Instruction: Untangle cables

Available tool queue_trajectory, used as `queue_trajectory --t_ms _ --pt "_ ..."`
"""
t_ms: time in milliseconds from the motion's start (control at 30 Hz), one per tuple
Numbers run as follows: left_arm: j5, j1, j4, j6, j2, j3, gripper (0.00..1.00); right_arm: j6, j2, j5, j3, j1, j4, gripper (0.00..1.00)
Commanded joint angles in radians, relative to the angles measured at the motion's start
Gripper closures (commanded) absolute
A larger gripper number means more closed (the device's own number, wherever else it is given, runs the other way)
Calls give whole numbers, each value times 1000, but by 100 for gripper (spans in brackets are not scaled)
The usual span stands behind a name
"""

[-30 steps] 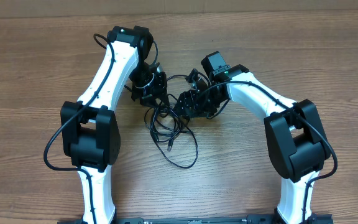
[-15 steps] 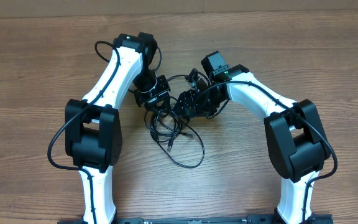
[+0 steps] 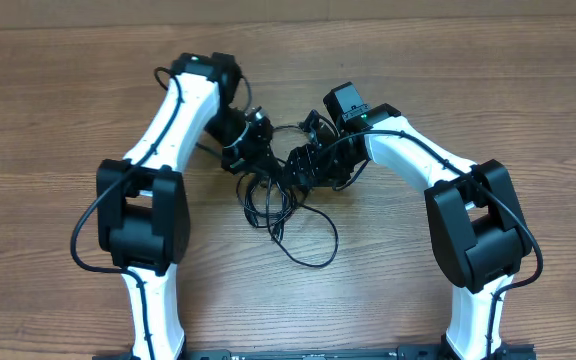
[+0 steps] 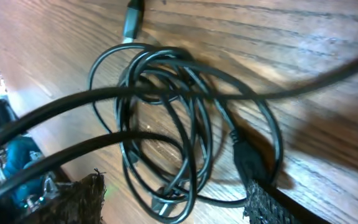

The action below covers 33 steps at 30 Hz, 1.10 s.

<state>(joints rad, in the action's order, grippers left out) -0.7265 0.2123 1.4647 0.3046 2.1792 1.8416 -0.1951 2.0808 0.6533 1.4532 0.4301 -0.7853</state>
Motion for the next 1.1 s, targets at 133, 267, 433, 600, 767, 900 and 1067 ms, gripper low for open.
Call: queue_trajectory --t_ms 133,267,433,600,767,900,1067 --pt "-101 -86 184 -294 10 154 96 -169 -10 -242 -16 1 36 28" --pt "-101 -107 226 -320 2 253 96 -221 -9 -323 -28 1 45 28" --pt "-100 -122 225 -308 -46 379 96 -221 -8 -323 -28 1 52 27" --pt "14 -127 225 -222 -79 476 96 -221 -8 -324 -29 1 56 27" --pt "235 -111 225 -130 -94 480 96 -225 -8 -357 -29 1 54 30" --pt "381 -85 225 -49 -92 478 96 -278 -8 -417 -28 -4 45 30" --pt "505 -39 180 40 -92 478 96 -334 -8 -462 -29 -42 39 29"
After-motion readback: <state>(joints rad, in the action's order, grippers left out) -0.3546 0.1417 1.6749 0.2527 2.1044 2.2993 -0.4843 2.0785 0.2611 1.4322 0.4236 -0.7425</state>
